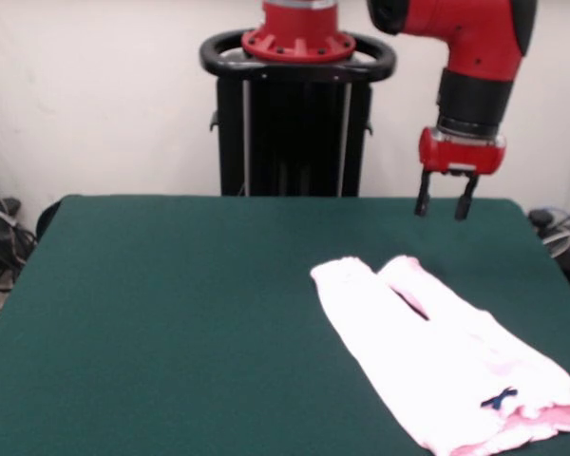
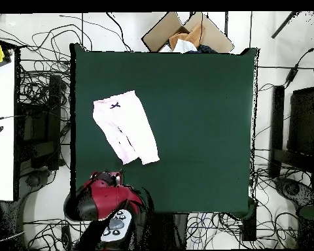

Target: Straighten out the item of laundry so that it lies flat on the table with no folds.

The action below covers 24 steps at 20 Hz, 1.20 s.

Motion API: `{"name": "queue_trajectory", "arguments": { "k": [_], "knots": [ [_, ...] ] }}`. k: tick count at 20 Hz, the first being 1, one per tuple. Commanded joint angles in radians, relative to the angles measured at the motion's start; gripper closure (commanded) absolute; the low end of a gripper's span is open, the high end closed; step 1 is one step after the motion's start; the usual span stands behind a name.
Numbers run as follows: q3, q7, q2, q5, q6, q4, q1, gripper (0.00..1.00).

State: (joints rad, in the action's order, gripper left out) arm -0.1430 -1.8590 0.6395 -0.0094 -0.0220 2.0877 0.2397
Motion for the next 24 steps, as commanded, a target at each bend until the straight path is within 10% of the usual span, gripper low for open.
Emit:
{"name": "queue_trajectory", "arguments": {
  "k": [1,24],
  "knots": [
    [-0.031,-0.17,-0.046,0.072,-0.006,-0.124,0.042,0.0],
    [-0.182,-0.191,-0.243,0.156,-0.13,-0.292,0.177,0.0]
  ]
}}
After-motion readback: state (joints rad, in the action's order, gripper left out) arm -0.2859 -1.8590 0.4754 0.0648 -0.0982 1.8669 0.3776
